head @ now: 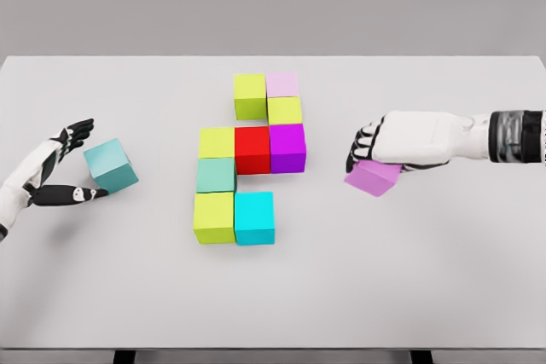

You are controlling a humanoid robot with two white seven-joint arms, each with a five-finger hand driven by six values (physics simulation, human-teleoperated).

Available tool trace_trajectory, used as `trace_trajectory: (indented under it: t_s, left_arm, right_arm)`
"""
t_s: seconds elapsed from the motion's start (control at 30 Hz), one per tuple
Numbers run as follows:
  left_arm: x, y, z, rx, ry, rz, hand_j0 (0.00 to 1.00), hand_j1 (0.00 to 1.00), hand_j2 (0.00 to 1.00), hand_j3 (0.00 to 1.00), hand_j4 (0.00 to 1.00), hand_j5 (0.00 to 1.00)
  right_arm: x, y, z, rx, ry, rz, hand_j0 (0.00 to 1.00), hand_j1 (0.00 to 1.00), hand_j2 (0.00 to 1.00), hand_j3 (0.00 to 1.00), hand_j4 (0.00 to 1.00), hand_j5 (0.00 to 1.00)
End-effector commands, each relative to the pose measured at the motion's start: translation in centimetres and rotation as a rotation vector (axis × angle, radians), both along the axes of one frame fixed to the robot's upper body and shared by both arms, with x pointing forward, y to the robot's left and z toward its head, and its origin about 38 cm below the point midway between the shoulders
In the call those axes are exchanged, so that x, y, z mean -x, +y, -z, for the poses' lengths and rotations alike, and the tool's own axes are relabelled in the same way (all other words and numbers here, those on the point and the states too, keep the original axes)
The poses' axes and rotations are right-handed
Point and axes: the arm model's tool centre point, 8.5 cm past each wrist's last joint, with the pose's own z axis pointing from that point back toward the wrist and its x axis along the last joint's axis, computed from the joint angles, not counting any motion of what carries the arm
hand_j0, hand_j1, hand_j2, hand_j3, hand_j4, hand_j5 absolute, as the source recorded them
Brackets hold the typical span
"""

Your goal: Assemble the squares on the desktop into the number 2

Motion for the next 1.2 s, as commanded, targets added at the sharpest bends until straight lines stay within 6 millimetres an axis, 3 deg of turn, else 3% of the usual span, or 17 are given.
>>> trace_trajectory:
  t_s: [0.0,0.07,0.17,0.23,0.77,1.17]
  left_arm:
    - [0.0,-0.2,0.2,0.009,0.002,-0.001,1.0,1.0,1.0,1.0,1.0,1.0]
    - [0.0,-0.4,0.2,0.013,0.001,-0.001,1.0,1.0,1.0,1.0,1.0,1.0]
    - [-0.2,-0.3,0.1,0.015,-0.003,-0.003,1.0,1.0,1.0,1.0,1.0,1.0]
    - [-0.3,-0.4,0.1,0.018,-0.004,-0.005,1.0,1.0,1.0,1.0,1.0,1.0]
    - [-0.9,-2.1,1.4,0.015,0.031,-0.027,1.0,1.0,1.0,1.0,1.0,1.0]
    - [-1.4,-1.7,1.7,0.003,0.038,-0.045,0.99,0.99,0.99,0.99,0.99,0.99]
  right_arm:
    - [0.7,1.3,-0.4,-0.02,-0.01,-0.042,0.53,0.53,0.53,0.53,0.53,0.53]
    - [0.7,2.3,-0.2,-0.039,-0.005,-0.062,0.53,0.53,0.53,0.53,0.53,0.53]
    - [1.4,5.6,1.6,-0.061,0.038,-0.138,0.53,0.53,0.53,0.53,0.53,0.53]
    - [1.5,6.5,1.9,-0.069,0.046,-0.155,0.53,0.53,0.53,0.53,0.53,0.53]
    - [1.9,8.2,3.5,0.004,0.028,-0.204,0.53,0.53,0.53,0.53,0.53,0.53]
    - [2.2,9.6,3.8,0.013,0.03,-0.244,0.55,0.55,0.55,0.55,0.55,0.55]
